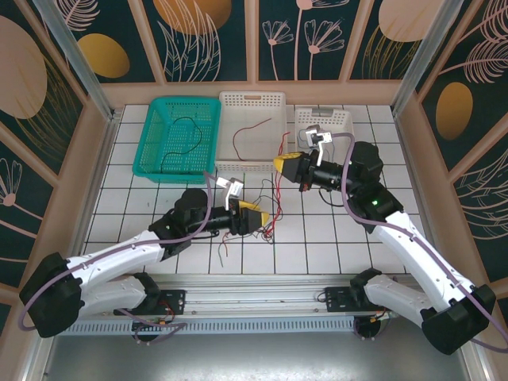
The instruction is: Untangle the cables
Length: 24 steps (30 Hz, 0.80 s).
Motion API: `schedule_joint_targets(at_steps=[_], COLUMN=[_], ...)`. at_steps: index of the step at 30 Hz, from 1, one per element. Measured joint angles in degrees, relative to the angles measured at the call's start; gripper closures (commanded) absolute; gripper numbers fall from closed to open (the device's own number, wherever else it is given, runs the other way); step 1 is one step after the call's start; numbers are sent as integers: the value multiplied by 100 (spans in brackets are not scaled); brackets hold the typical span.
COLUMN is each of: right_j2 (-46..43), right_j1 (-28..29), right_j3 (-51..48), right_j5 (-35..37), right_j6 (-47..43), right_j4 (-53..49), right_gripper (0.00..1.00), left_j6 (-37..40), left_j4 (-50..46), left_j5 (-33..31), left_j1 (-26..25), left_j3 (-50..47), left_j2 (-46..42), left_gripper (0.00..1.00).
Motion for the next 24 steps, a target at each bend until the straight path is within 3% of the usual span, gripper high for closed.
schedule_joint_targets(at_steps=[4, 7, 8, 15, 24], right_j2=[-2, -7, -13, -251, -623], right_j1=[2, 2, 2, 0, -240], right_j3=[-26, -72, -90, -389, -1062], right_j5=[2, 9, 22, 498, 1945], right_j6=[0, -11, -26, -111, -142], right_j4=[13, 11, 9, -15, -400], right_gripper=[100, 100, 100, 100, 100], left_j6=[157, 227, 251, 503, 940], left_j4=[-7, -46, -70, -743, -2096], left_j5=[-125, -247, -302, -1034, -2520], left_j1=[-2, 0, 0, 0, 0], left_j3=[52, 101, 118, 280, 1023], left_j2=[22, 22, 15, -376, -1047], left_gripper=[63, 95, 100, 100, 100])
